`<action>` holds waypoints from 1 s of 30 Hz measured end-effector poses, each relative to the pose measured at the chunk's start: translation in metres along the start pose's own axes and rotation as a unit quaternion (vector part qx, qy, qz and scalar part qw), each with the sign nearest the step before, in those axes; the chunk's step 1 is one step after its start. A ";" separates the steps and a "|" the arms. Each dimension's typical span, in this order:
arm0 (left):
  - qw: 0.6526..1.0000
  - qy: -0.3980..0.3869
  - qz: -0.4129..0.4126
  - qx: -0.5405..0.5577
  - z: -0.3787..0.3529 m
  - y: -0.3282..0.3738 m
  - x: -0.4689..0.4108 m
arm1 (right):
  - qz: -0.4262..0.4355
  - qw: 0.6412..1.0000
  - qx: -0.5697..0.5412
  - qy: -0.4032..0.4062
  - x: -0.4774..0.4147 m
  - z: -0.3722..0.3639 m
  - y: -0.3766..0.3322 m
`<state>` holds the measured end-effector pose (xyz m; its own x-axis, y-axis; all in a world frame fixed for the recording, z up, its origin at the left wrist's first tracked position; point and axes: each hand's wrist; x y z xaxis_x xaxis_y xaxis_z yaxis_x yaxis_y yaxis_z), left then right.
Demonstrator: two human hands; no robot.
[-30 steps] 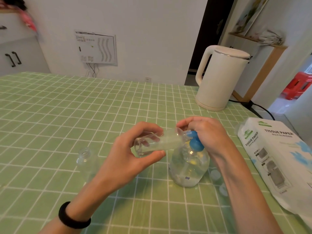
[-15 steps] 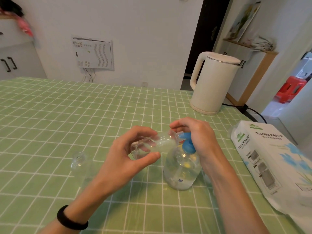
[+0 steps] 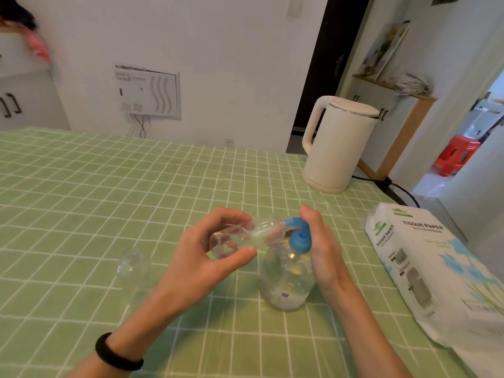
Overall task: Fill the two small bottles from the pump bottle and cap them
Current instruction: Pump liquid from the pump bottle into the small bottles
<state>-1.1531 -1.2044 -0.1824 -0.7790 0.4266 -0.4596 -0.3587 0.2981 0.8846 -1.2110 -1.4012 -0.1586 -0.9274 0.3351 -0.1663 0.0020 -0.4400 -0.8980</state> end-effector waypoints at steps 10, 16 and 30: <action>1.000 -0.010 0.004 0.001 0.002 -0.003 0.001 | 0.070 0.995 -0.063 0.014 -0.008 -0.003 0.010; 1.000 -0.003 -0.005 -0.009 0.003 -0.002 0.000 | 0.036 0.999 -0.032 0.005 -0.006 -0.001 0.001; 1.000 -0.006 -0.020 -0.008 0.011 -0.002 -0.004 | 0.030 0.996 -0.049 0.069 0.000 -0.020 -0.005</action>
<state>-1.1434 -1.1972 -0.1837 -0.7576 0.4258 -0.4947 -0.3968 0.3013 0.8670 -1.2031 -1.3823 -0.1624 -0.8641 0.4250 -0.2697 0.0987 -0.3823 -0.9187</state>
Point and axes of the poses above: each hand's wrist, its own x-axis away from the middle knuckle, its own z-axis out of the back of the hand, y = z × x, and after that the axes turned 12 degrees about x, right-handed
